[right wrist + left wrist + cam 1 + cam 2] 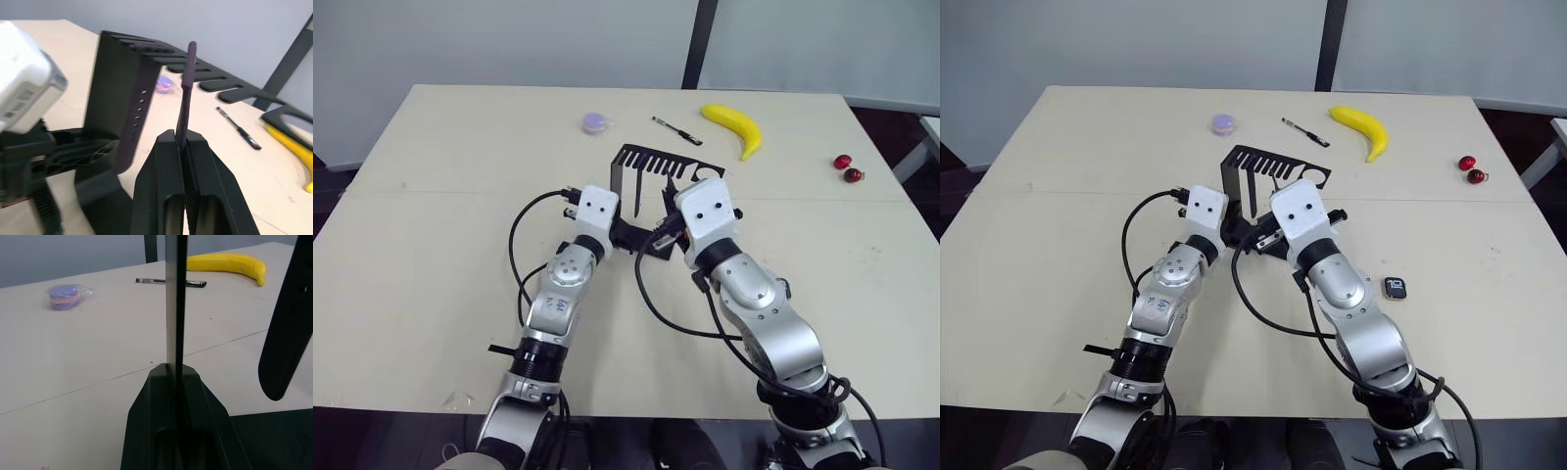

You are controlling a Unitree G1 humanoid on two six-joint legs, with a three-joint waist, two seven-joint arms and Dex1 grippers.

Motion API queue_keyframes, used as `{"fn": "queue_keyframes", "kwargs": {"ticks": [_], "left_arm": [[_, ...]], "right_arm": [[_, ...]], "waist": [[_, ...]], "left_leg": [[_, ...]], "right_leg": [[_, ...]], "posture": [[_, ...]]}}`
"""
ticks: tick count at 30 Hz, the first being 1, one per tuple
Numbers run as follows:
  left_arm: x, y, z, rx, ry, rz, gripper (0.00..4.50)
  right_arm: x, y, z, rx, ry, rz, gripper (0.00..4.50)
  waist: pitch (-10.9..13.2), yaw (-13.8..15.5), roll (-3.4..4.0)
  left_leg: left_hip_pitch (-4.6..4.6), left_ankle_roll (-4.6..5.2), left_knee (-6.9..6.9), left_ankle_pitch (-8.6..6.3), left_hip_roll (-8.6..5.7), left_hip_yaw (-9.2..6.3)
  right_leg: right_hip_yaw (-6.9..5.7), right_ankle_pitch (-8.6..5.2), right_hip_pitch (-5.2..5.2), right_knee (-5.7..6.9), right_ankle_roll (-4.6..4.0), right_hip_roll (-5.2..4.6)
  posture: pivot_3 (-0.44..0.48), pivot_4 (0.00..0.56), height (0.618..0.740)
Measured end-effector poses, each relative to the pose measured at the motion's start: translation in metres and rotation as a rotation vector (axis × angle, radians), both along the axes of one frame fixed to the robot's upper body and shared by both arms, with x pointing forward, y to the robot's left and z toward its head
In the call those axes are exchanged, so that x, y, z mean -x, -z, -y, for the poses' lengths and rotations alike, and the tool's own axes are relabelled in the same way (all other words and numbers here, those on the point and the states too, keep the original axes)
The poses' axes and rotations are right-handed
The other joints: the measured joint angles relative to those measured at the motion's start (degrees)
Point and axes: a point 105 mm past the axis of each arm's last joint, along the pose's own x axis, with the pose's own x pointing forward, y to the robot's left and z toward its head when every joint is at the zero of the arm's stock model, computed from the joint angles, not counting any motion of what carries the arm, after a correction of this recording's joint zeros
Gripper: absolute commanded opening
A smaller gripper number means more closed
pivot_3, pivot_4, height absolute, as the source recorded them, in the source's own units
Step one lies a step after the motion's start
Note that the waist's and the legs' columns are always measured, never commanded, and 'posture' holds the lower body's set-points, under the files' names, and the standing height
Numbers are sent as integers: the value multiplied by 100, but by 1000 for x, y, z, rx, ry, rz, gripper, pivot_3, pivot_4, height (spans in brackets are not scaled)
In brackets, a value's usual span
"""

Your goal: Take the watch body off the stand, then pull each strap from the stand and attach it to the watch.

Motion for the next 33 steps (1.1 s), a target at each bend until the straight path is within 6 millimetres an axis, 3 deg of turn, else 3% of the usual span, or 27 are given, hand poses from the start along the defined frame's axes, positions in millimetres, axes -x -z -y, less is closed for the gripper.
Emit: {"fn": "queue_keyframes", "kwargs": {"ticks": [4, 8, 11, 14, 17, 18, 21, 24, 27, 33], "left_arm": [[0, 0, 2, 2, 5, -4, 0], [-1, 0, 2, 25, 17, -28, 0], [0, 5, 0, 33, 30, -63, 937], [4, 16, -1, 10, 73, -108, 2475], [13, 5, 0, 7, 155, -83, 4098], [16, -1, -3, 1, 174, -65, 4452], [24, -14, -23, 2, 225, -45, 4452], [33, -11, -43, 22, 269, -85, 4452], [42, -12, -51, 67, 336, -124, 4452], [85, -33, -70, 112, 689, -201, 4452]], "right_arm": [[5, 0, 0, -2, -46, -11, 40], [14, 9, 13, -46, -87, -71, 40], [17, 22, 27, -77, -87, -142, 0], [18, 28, 42, -109, -73, -185, 0], [19, 28, 52, -128, -88, -205, 0], [21, 27, 54, -129, -98, -208, 0], [28, 29, 59, -112, -167, -237, 0], [35, 30, 62, -99, -241, -266, 0], [47, 28, 54, -89, -384, -289, 0], [69, 14, 46, -131, -624, -337, 0]], "waist": [[0, 7, 0], [0, 13, -1], [0, 13, -1], [0, -5, -1], [0, -7, -1], [0, -8, -1], [0, -23, -1], [1, -13, 0], [2, -2, -2], [4, -26, -3]], "left_leg": [[0, 0, -1, 0, 0, -1], [0, 0, -2, 0, -1, -1], [0, 0, -2, 0, -1, -1], [-1, 0, -7, 0, 1, 3], [0, -3, -7, 2, 2, 2], [0, -3, -8, 2, 2, 2], [2, -3, -10, 2, 3, 2], [2, -3, -11, 2, 3, 0], [1, -2, -9, 1, 2, -3], [0, -1, -13, 1, 4, -12]], "right_leg": [[0, 0, 0, -2, 0, -1], [1, 0, 3, -4, 0, -1], [1, 0, 4, -5, 0, 0], [2, 0, -1, -6, 0, 5], [3, 0, -2, -5, 0, 6], [5, 0, -1, -6, 0, 6], [5, 0, 1, -7, 0, 8], [6, 0, 4, -12, 0, 6], [7, 0, 8, -17, 0, 4], [4, 1, 14, -28, -2, 3]], "posture": [[0, 150, 740], [0, 150, 740], [0, 150, 740], [0, 150, 740], [0, 150, 740], [0, 150, 740], [0, 150, 740], [0, 150, 740], [0, 150, 740], [0, 150, 740]]}}
